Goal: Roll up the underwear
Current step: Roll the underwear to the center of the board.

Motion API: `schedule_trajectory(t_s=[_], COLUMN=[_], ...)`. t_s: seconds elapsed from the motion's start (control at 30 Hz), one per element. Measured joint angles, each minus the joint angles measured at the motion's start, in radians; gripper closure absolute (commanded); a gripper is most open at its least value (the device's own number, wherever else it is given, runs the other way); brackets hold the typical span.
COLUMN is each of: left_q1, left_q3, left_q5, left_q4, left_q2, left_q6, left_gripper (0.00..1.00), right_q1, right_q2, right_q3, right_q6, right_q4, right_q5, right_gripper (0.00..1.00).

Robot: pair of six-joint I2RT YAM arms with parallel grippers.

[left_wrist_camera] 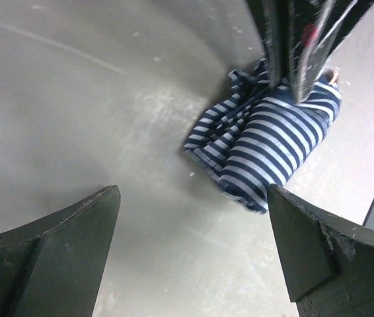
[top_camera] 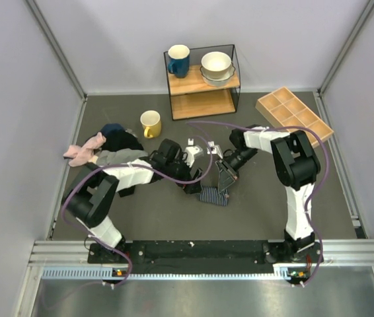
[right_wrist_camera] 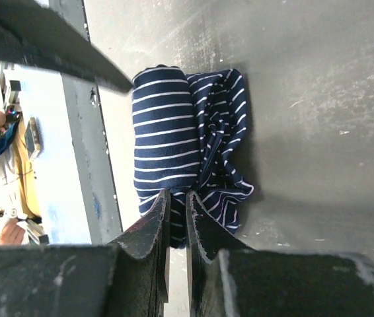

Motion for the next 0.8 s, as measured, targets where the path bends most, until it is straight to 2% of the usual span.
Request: schedule_trajectory(t_s=[0.23, 0.8], left_q1=[0.047, 0.081], left_q3=[-0.069, -0.116], left_q5=[-0.075, -0.099], left_q4=[0.019, 0.010], left_q2=[-0.120, -0.388], left_q6=[0.010, -0.024], left_gripper=[0.02, 0.02], right_q1=[-0.021, -0.097], right_q2=[-0.013, -0.153], right_q3=[-0.013, -0.023], right_q6=[-0.012, -0.047], right_q4=[-0.013, -0.016], right_q5=[0.004, 0.026], right_gripper=[1.00, 1.00])
